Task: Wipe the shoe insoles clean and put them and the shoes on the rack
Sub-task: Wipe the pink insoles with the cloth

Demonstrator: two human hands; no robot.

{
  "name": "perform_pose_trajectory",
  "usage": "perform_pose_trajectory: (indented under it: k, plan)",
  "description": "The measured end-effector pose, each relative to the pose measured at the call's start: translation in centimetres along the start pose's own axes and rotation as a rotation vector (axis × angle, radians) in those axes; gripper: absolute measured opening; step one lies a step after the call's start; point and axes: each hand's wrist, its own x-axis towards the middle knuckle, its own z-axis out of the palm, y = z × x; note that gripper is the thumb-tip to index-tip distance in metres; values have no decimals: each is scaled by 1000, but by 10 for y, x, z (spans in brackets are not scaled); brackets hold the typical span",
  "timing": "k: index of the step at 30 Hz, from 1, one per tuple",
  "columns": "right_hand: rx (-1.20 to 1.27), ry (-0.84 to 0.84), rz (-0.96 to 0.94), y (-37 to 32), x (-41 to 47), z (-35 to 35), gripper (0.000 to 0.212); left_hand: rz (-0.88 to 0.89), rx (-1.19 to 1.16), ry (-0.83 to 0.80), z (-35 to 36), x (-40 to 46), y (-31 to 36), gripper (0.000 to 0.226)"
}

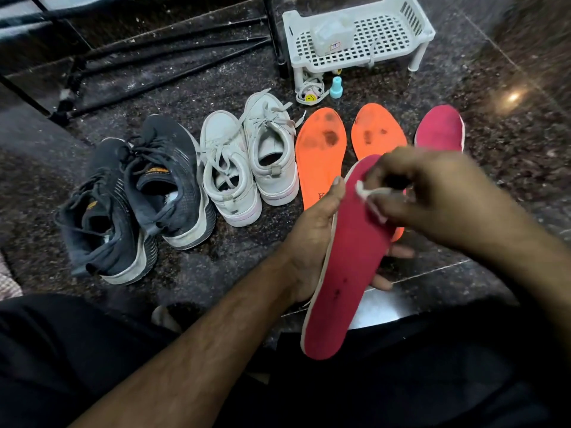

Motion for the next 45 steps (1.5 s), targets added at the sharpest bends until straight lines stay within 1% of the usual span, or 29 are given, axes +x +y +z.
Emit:
perform_pose_trajectory:
  k: [2,3,4,5,6,8,9,10,12,15,17,18,19,21,22,23,25,28,30,32,35,36,37,38,40,42,43,44,45]
  plan:
    - [-70,195,99,10,4,-8,14,-12,-5,-47,1,0,-1,70]
    - [-82,229,116,11,4,-8,14,-10,-21,-45,2,-1,-1,67]
    - [-82,207,94,9,3,-5,14,-1,-34,-28,3,-1,0,63]
    - [-72,132,34,4,1,0,16,10,-50,-9,4,-2,0,60]
    - [-48,20,-41,-2,-1,7,16,22,-70,8,4,-2,1,59]
    - [3,-215,-160,-16,-7,22,15,31,-127,58,2,-2,2,69]
    - [14,-279,-188,-19,-9,26,15,27,-146,84,0,-2,2,74]
    - [26,-288,-190,-19,-9,26,16,15,-142,92,-3,-1,2,75]
    - [47,-174,-129,-11,-5,19,17,-16,-99,41,-5,0,1,72]
    - [-38,115,19,4,2,-1,17,-30,-20,-39,-4,1,0,74]
    - [-90,206,75,8,3,-5,16,-37,-10,-77,-1,0,1,76]
    - [-100,195,54,6,3,-3,16,-40,-14,-75,-2,1,0,74]
    - [-86,143,9,2,1,2,16,-44,-24,-58,-1,0,1,71]
    - [-19,-57,-100,-10,-4,16,11,-52,-71,-10,-1,-1,2,65]
    - [-10,-148,-144,-15,-6,22,10,-54,-99,6,-2,0,2,66]
    - [-10,-192,-168,-18,-6,25,11,-57,-125,10,-2,-1,3,67]
    - [26,-154,-133,-14,-4,20,15,-59,-120,1,-4,0,2,66]
    - [-7,56,-2,1,0,2,17,-20,-41,-52,-5,0,1,64]
    - [-20,131,92,9,2,-5,16,29,-9,-82,-3,-1,1,58]
    - [-32,95,76,8,1,-2,17,29,-25,-67,-2,-1,1,56]
    - [7,-154,-94,-9,-5,11,15,-41,-62,-14,-5,0,3,65]
    - [-3,-231,-153,-14,-7,16,12,-61,-58,-6,-5,1,3,65]
    - [-18,-270,-190,-16,-8,18,10,-73,-58,1,-5,0,3,63]
    - [-19,-272,-192,-14,-7,17,12,-71,-63,0,-5,0,2,60]
    - [-8,-189,-121,-2,-3,8,19,-31,-77,-21,-4,0,3,57]
    - [-71,-64,-46,10,1,-1,23,11,-62,-17,-4,-1,5,67]
    - [-84,-34,-21,13,1,-3,23,19,-51,-15,-4,-1,6,73]
    - [-57,-46,-13,12,0,-3,21,16,-46,-7,-4,-1,6,75]
    - [-15,-107,-26,7,-2,0,19,6,-46,11,-5,0,5,75]
